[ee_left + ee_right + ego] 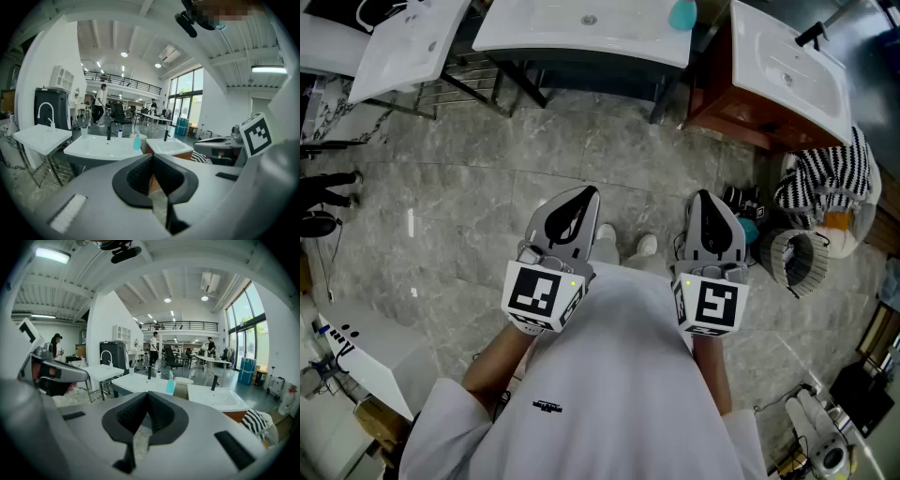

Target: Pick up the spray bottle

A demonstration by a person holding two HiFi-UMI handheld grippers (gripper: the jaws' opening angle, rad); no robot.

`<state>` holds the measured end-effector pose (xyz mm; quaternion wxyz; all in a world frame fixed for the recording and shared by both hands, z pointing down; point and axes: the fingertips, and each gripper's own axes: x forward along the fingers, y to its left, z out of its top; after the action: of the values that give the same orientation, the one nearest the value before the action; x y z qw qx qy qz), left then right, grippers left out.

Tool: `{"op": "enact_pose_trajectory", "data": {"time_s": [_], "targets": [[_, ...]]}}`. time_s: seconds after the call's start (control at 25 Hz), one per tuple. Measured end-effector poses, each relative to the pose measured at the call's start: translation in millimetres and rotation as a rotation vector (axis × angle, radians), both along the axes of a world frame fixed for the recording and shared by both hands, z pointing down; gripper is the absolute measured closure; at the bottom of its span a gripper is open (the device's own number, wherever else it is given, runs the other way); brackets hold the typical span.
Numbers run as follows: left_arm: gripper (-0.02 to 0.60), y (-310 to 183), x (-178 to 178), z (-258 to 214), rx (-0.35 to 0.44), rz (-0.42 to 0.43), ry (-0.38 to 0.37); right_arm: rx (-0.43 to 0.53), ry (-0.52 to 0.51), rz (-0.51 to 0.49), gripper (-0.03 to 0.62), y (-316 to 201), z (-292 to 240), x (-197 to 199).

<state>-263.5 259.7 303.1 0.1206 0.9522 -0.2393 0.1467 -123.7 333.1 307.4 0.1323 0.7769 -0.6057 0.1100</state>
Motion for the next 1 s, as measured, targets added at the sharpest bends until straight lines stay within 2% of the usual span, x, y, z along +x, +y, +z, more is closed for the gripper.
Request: {"op": "enact_pose_trajectory", "data": {"time_s": [0.24, 0.4, 0.52, 0.64, 1.0], "targets": [[0.577, 51, 7, -3, -0.016, -0.015, 0.009, 0.025, -0.033, -0.052, 0.589, 37, -6, -6], [0.577, 62, 6, -8, -0.015, -0.019, 0.021, 0.055, -0.056, -0.056, 0.589, 45, -12, -13], [0.577, 61, 2, -14, -0.002, -0.023, 0.029, 0.065, -0.097, -0.091, 0.588, 43, -12, -23], [0.577, 56, -5, -16, 0.004, -0.024, 0.038, 0.063, -0.069, -0.121, 0.588, 41, -11, -34], [0.577, 18, -27, -19, 0.028, -0.026, 0.06, 0.151, -0.085, -0.116, 0.588, 0, -31, -53]]}}
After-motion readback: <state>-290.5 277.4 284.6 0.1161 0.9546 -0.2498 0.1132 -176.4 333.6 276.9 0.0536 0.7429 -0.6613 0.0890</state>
